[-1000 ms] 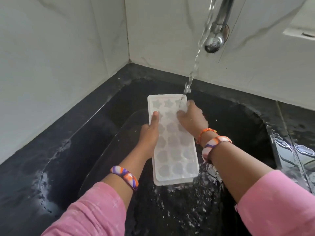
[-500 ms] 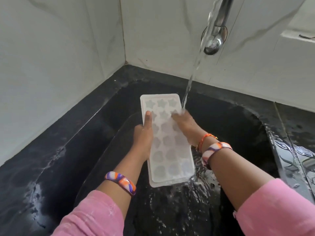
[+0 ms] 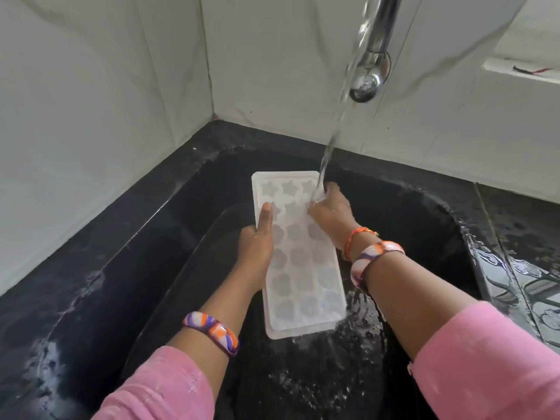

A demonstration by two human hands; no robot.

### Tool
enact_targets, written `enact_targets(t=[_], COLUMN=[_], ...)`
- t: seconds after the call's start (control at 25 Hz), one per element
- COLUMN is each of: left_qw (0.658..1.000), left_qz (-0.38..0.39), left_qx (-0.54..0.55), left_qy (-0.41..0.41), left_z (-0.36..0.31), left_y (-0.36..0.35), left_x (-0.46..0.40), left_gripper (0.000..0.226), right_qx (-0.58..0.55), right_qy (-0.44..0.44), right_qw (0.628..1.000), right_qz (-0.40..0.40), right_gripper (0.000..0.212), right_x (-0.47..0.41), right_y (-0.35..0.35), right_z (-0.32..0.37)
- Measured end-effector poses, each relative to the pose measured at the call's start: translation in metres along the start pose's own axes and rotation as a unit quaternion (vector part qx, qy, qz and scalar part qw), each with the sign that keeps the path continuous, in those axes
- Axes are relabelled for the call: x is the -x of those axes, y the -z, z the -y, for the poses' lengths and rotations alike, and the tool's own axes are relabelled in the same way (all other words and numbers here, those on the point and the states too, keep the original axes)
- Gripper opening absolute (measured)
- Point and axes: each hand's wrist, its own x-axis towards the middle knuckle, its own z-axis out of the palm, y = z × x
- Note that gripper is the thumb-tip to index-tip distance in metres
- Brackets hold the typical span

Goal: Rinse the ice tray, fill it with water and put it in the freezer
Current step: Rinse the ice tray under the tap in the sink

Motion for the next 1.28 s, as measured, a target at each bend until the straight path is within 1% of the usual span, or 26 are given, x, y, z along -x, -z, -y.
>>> enact_targets(t=[0.04,0.08,0.12,0.16,0.2,0.24,0.28,0.32,0.36,0.4,0.48,0.52,0.56,0.68,0.72,0.8,0.92,0.96,1.04,1.08,1.12,1.16,1.2,1.24,1.28], left_qw=[1.000,1.000,1.000,1.000,1.000,1.000,1.000,1.000,1.000,1.000,1.000,0.999,0.998,0.993,0.992,0.994,0.995,0.996,0.997,0.998,0.998,0.998,0.997,0.997,0.997], left_qz=[0.005,0.003,-0.001,-0.008,-0.008,-0.007,-0.005,-0.005,-0.005,-0.005,0.000,0.006,0.018,0.090,0.096,0.077,0.037,0.029,0.021,0.018,0.018,0.021,0.023,0.026,0.025], left_qx=[0.008,0.014,0.015,0.013,0.010,0.006,0.007,0.013,0.022,0.026,0.026,0.035,0.049,0.059,0.053,0.060,0.079,0.081,0.069,0.063,0.059,0.060,0.064,0.069,0.069], left_qy=[0.006,0.014,0.017,0.013,0.008,0.005,0.003,0.003,0.002,0.003,0.014,0.019,0.026,0.057,0.061,0.057,0.044,0.036,0.013,0.000,-0.011,-0.019,-0.023,-0.023,-0.022], left_z=[0.000,-0.001,-0.001,-0.002,-0.004,-0.005,-0.004,-0.005,-0.004,-0.006,-0.009,-0.011,-0.013,-0.014,-0.011,-0.005,-0.003,-0.004,-0.005,-0.006,-0.005,-0.004,-0.003,-0.004,-0.003], left_y=[-0.001,0.000,0.002,0.004,0.004,0.004,0.004,0.002,0.001,0.001,0.003,0.005,0.006,0.001,-0.001,-0.003,-0.002,-0.001,0.000,-0.001,-0.002,-0.003,-0.003,-0.003,-0.001], left_x=[0.002,0.000,-0.003,-0.005,-0.006,-0.007,-0.007,-0.006,-0.006,-0.005,-0.007,-0.007,-0.007,-0.003,-0.002,-0.001,-0.006,-0.007,-0.008,-0.007,-0.006,-0.005,-0.005,-0.004,-0.005], left_gripper=[0.081,0.081,0.084,0.084,0.080,0.075,0.071,0.068,0.062,0.058,0.054,0.053,0.053,0.050,0.048,0.044,0.050,0.050,0.048,0.046,0.045,0.042,0.040,0.037,0.036], right_qx=[-0.038,-0.072,-0.089,-0.080,-0.043,-0.006,0.026,0.029,0.013,-0.004,-0.017,-0.017,-0.022,-0.020,-0.023,-0.039,-0.056,-0.047,0.008,0.068,0.145,0.175,0.169,0.155,0.160], right_qy=[0.020,0.018,0.003,-0.009,-0.009,0.001,0.023,0.046,0.064,0.068,0.037,0.026,0.020,0.015,0.003,-0.011,-0.009,-0.010,-0.001,0.013,0.039,0.064,0.086,0.097,0.085], right_qw=[0.999,0.997,0.995,0.993,0.994,0.997,0.999,0.999,0.998,0.998,0.999,0.999,1.000,0.997,0.997,0.999,0.992,0.989,0.990,0.991,0.987,0.982,0.982,0.983,0.981], right_qz=[-0.004,0.011,0.051,0.083,0.096,0.077,0.033,-0.007,-0.019,-0.012,0.011,0.011,-0.002,-0.078,-0.076,-0.004,0.115,0.139,0.141,0.111,0.056,0.018,0.015,0.035,0.064], right_gripper=[0.028,0.024,0.019,0.017,0.018,0.018,0.023,0.028,0.032,0.033,0.031,0.029,0.028,0.022,0.020,0.029,0.044,0.046,0.048,0.045,0.037,0.026,0.019,0.018,0.021], right_x=[0.002,0.002,0.003,0.005,0.005,0.003,0.001,-0.001,-0.002,-0.003,-0.001,0.000,-0.001,-0.014,-0.020,-0.022,-0.021,-0.018,-0.016,-0.015,-0.014,-0.013,-0.012,-0.010,-0.008], right_y=[-0.003,-0.006,-0.006,-0.005,-0.003,0.000,0.001,0.000,-0.002,-0.006,-0.012,-0.012,-0.010,-0.003,-0.001,0.002,0.010,0.011,0.010,0.010,0.009,0.007,0.004,0.002,0.001], right_z=[0.001,-0.002,-0.005,-0.008,-0.007,-0.005,0.000,0.003,0.005,0.003,-0.002,-0.003,-0.001,0.008,0.008,0.004,-0.015,-0.019,-0.015,-0.009,-0.004,-0.002,-0.001,0.001,0.001])
